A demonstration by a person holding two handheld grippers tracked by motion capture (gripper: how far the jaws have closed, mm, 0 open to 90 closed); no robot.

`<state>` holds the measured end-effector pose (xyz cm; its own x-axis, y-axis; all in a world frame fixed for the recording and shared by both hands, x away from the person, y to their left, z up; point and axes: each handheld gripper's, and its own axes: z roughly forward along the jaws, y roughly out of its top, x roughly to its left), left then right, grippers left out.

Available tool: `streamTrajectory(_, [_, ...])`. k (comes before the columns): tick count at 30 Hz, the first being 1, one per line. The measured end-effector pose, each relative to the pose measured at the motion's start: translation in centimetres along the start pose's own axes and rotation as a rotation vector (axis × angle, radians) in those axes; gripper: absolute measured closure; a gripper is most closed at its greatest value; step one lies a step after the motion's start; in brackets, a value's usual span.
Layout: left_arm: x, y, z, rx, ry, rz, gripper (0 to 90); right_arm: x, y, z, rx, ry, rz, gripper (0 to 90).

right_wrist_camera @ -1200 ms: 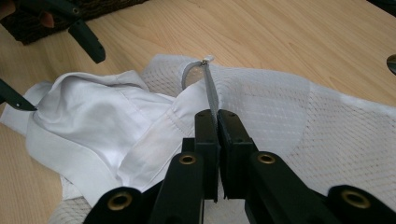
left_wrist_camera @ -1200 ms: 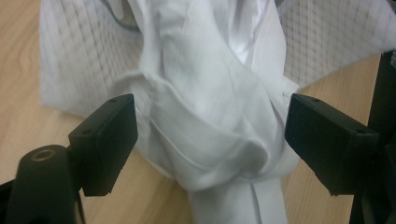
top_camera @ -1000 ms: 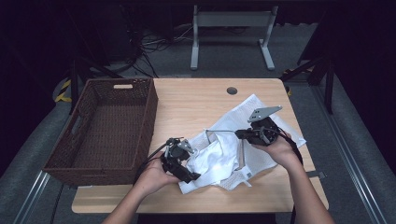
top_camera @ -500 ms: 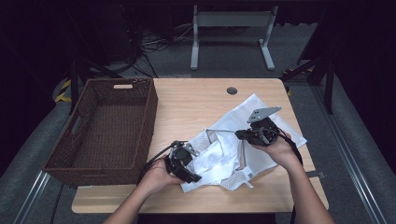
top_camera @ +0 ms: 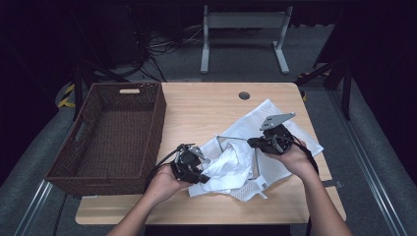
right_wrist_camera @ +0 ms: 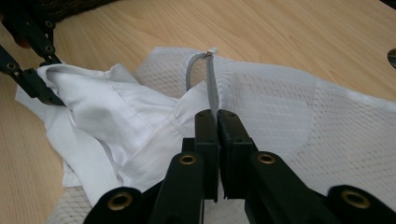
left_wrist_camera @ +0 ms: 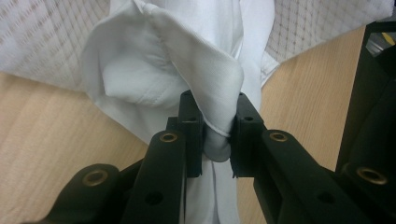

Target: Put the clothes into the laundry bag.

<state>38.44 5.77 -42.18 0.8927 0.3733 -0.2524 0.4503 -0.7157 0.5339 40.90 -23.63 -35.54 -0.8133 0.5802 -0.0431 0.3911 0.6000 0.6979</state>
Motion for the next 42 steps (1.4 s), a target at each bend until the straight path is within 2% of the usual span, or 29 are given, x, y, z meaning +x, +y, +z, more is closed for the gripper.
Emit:
streamTrajectory(10, [0.0, 1.2, -0.6, -0.045, 0.008, 0.028, 79.1, 0.5, 0.3, 0.4, 0.009, 0.009, -0.019, 86.9])
streamTrajectory(17, [0.2, 2.1, -0.7, -0.070, 0.013, 0.033, 79.4, 1.0, 0.5, 0.9, 0.015, 0.021, -0.038, 86.9])
streamTrajectory(20, [0.3, 2.3, -0.5, -0.073, 0.011, 0.035, 79.3, 1.2, 0.6, 1.0, 0.018, 0.026, -0.042, 86.9])
streamTrajectory(24, [0.5, 2.3, 0.0, -0.076, 0.039, 0.040, 78.7, 1.3, 0.7, 1.2, 0.021, 0.028, -0.047, 86.9])
streamTrajectory(26, [0.6, 2.4, 0.4, -0.081, 0.035, 0.043, 77.6, 1.5, 0.8, 1.3, 0.021, 0.033, -0.051, 86.9])
streamTrajectory(28, [0.7, 2.3, 0.9, -0.084, 0.044, 0.056, 73.4, 1.6, 0.8, 1.5, 0.025, 0.035, -0.059, 86.9])
streamTrajectory(30, [0.7, 2.3, 1.2, -0.081, 0.055, 0.054, 64.2, 1.7, 0.8, 1.6, 0.026, 0.036, -0.056, 86.9])
streamTrajectory(34, [0.9, 1.8, 0.3, -0.108, 0.073, 0.040, 45.9, 1.4, 0.6, 1.5, 0.025, 0.034, -0.050, 86.9])
streamTrajectory(39, [1.0, 0.1, -1.7, -0.131, 0.079, 0.017, 41.2, 0.8, 0.3, 1.0, 0.012, 0.024, -0.037, 86.9])
streamTrajectory(41, [0.9, -0.5, -2.1, -0.125, 0.086, 0.016, 41.9, 0.8, 0.3, 0.9, 0.013, 0.021, -0.032, 86.9])
streamTrajectory(42, [0.8, -0.7, -2.3, -0.118, 0.088, 0.020, 45.1, 0.7, 0.2, 0.9, 0.012, 0.021, -0.032, 86.9])
